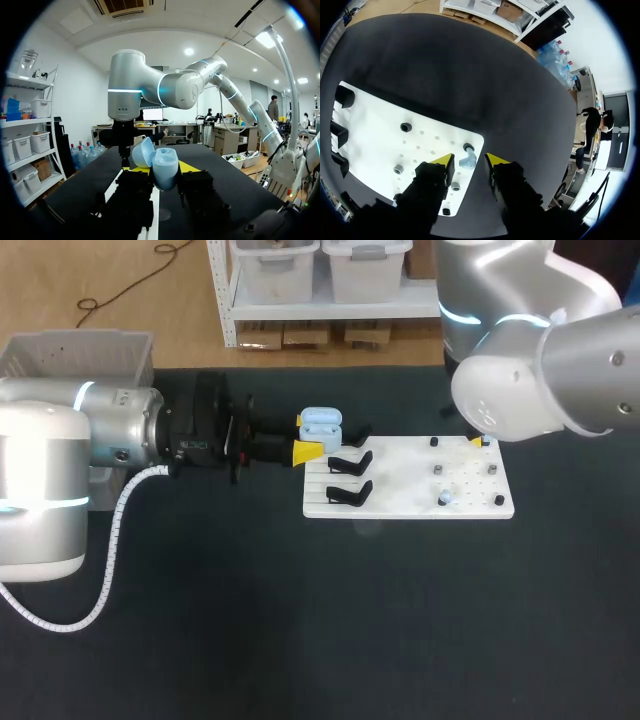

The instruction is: Pick up each earbud case from the left stands, insert the matching earbuds, close the lid, and place the case in the box.

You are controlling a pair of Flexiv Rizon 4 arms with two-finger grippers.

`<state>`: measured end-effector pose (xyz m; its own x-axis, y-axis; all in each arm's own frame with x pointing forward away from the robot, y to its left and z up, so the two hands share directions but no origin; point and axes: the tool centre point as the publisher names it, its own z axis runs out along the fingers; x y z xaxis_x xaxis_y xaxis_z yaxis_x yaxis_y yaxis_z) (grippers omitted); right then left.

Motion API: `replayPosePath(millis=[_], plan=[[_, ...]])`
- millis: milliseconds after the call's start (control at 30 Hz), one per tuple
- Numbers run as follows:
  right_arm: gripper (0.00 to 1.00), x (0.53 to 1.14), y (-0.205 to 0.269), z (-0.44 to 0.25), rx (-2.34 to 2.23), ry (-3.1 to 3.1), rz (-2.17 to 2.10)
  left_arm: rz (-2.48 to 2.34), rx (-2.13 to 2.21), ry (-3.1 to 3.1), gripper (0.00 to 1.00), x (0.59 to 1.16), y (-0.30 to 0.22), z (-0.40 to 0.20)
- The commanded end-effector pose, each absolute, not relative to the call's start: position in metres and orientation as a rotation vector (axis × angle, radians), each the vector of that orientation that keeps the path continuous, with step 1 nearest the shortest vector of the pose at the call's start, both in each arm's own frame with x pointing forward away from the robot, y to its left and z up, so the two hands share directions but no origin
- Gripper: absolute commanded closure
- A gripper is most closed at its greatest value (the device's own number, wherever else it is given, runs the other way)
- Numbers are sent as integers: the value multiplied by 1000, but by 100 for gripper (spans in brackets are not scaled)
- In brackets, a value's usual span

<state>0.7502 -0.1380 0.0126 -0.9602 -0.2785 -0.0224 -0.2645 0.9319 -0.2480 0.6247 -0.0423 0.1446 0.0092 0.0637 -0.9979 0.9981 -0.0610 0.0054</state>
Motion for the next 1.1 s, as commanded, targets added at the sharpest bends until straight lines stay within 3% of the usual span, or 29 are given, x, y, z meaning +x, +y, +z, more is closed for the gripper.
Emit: replayPosePath(millis=[33,767,833,933,1100], plan=[[62,748,-137,12,-420,3028,-381,-1214,1302,1221,100,623,-42,144],[73,743,-137,12,-402,3025,-403,-1214,1302,1221,100,623,-42,144],[77,743,-137,12,-401,3025,-404,-1214,1302,1221,100,623,-42,144],[99,742,-137,12,-399,3024,-407,-1214,1302,1221,100,623,-42,144],[100,741,-137,13,-397,3024,-411,-1214,1302,1221,100,623,-42,144]])
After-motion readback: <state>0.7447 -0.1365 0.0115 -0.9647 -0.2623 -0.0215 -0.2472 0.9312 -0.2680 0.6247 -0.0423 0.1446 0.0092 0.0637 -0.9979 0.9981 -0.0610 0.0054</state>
